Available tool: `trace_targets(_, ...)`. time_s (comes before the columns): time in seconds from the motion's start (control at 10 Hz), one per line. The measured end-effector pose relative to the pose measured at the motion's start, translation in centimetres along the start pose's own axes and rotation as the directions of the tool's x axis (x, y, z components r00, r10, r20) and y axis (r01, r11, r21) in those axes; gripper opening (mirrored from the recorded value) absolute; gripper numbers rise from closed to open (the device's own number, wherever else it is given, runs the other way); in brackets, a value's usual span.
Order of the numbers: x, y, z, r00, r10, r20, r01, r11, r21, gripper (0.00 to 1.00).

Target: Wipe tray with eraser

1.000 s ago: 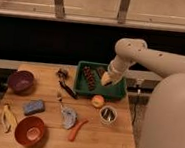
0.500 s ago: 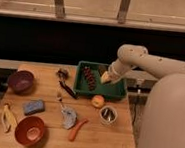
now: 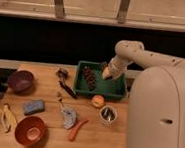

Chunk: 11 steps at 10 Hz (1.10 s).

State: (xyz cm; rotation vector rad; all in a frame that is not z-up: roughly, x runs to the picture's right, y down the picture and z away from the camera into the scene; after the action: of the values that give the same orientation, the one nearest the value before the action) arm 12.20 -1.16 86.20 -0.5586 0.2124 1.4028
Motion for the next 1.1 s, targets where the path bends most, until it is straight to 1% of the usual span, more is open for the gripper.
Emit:
trace_targets(0.4,0.0,-0.1,0.0,1.000,0.001,0.001,-0.001,1.000,0.000,0.00)
trace_targets(0.5,-0.1,-0.4,0.1,1.000,0.022,0.001,-0.022,1.000,-0.018,0.00)
trace_targets(0.6,0.2,-1.4,0.7,0.998,0.057,-0.007,-0.057,0.996,-0.073,0.00)
trace_targets(0.7,0.8,-2.7,1.5,0.995,0.094,-0.016,-0.096,0.987,-0.129,0.00)
trace_targets(0.8,1.4,-3.9,2.6,0.991,0.127,-0.027,-0.130,0.977,-0.170,0.00)
trace_targets(0.9,2.2,-5.1,4.6,0.984,0.171,-0.047,-0.177,0.958,-0.223,0.00)
trace_targets(1.1,3.6,-6.9,7.9,0.966,0.243,-0.091,-0.260,0.924,-0.282,0.00)
